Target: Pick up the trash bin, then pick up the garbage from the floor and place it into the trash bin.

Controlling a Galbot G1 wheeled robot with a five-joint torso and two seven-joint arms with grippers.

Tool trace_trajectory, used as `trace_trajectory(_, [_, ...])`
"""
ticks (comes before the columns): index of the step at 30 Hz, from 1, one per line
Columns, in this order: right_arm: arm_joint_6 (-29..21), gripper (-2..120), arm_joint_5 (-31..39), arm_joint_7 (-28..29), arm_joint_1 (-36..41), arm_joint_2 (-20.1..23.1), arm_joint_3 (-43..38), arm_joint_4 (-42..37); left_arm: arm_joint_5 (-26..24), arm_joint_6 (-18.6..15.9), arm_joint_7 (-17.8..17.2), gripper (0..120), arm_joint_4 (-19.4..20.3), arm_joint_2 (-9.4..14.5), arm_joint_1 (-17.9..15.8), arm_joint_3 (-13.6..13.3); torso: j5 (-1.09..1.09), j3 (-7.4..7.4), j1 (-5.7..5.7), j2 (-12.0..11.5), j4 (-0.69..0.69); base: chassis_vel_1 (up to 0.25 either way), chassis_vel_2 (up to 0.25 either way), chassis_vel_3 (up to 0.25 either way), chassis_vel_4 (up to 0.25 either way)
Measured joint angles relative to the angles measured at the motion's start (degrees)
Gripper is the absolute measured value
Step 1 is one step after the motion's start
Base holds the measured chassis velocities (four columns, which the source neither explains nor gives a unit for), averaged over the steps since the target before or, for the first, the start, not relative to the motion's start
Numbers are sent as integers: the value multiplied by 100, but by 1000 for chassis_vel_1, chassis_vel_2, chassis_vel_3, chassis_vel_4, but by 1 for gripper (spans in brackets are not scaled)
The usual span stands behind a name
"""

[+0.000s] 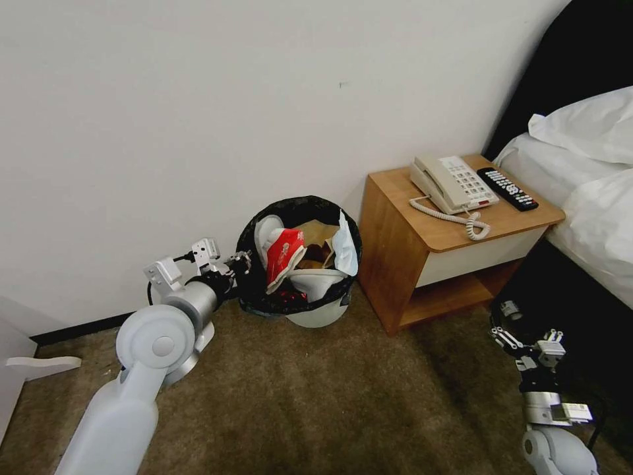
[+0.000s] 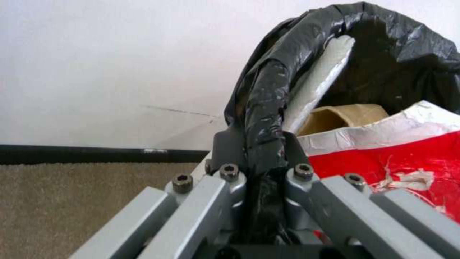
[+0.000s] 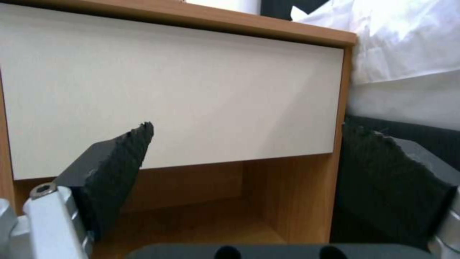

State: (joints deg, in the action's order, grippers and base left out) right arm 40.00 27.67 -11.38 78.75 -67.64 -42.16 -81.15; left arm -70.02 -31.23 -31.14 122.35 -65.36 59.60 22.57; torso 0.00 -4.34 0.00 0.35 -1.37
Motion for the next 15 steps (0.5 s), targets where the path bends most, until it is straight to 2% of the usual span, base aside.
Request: trace_trajectory(15, [-16,100,-4,-2,6,13,-58,14,4,-21,-27,3,298,153,260,39,0,0,0,0,0,0,0,0,0])
